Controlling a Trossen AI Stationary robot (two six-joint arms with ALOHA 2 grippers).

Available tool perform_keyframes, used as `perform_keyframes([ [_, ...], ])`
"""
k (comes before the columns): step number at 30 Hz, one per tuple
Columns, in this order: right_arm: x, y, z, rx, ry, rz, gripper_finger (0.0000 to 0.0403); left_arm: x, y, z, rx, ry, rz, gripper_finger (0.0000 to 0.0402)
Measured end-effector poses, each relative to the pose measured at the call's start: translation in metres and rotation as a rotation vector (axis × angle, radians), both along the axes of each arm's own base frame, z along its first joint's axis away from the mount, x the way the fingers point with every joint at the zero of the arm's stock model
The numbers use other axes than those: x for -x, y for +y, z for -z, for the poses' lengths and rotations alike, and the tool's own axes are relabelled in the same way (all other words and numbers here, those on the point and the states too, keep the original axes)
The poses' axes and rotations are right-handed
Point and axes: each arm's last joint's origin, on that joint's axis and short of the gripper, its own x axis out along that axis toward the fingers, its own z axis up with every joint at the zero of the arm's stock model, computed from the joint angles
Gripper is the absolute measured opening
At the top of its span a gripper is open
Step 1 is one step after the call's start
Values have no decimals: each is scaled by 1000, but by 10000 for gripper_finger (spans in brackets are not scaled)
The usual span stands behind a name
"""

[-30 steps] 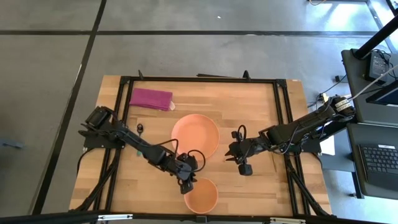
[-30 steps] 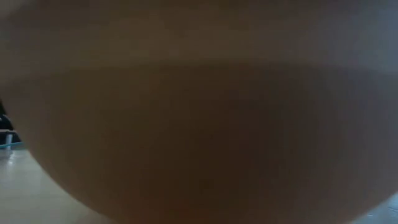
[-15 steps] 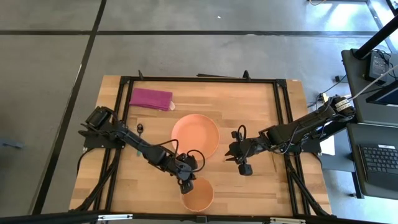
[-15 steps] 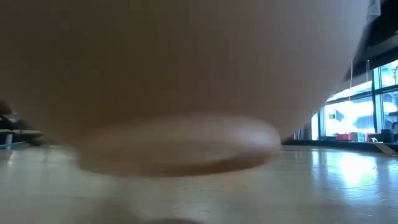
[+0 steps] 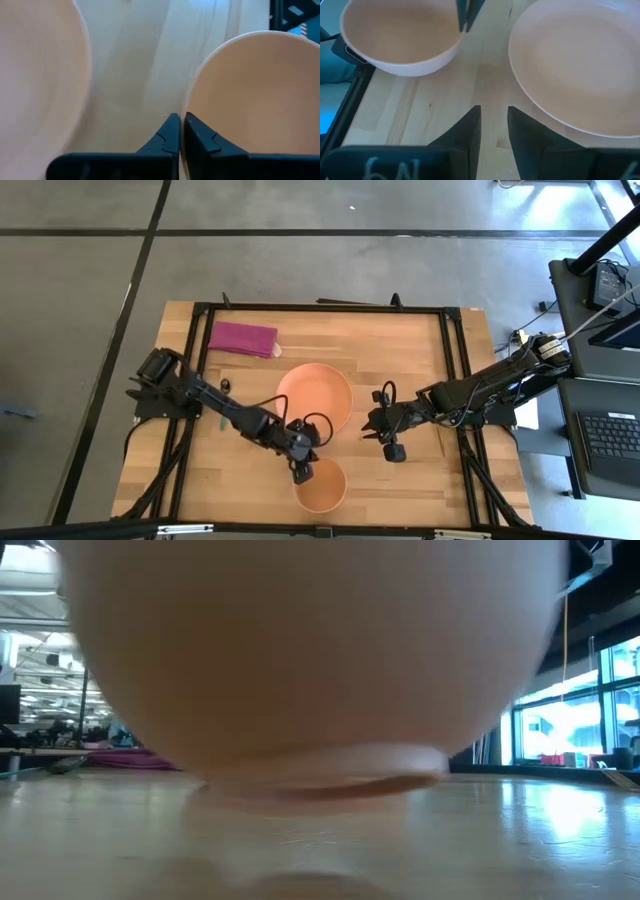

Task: Set table place
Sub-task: Put the light orange bowl on top of the light orange plate

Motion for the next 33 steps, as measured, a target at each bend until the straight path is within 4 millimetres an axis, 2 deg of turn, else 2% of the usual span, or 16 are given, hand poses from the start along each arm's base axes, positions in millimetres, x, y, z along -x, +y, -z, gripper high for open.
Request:
perform_keyframes([
  [6, 0, 0, 0, 2, 4, 0, 97, 1, 27, -30, -56, -75, 19, 6],
  [12, 1, 0, 0, 5, 8, -2, 97, 12, 75, -53, -194, -40, -38, 4],
  [19, 1, 0, 1, 25, 11, -19, 97, 15, 134, -48, -295, 91, -165, 5],
  [25, 1, -1, 1, 28, 15, -20, 97, 19, 178, -45, -295, 141, -294, 9],
  [29, 2, -1, 2, 31, 21, -21, 97, 25, 189, -42, -249, 201, -307, 4],
  [33, 2, -1, 2, 31, 22, -20, 97, 29, 186, -39, -237, 254, -313, 9],
])
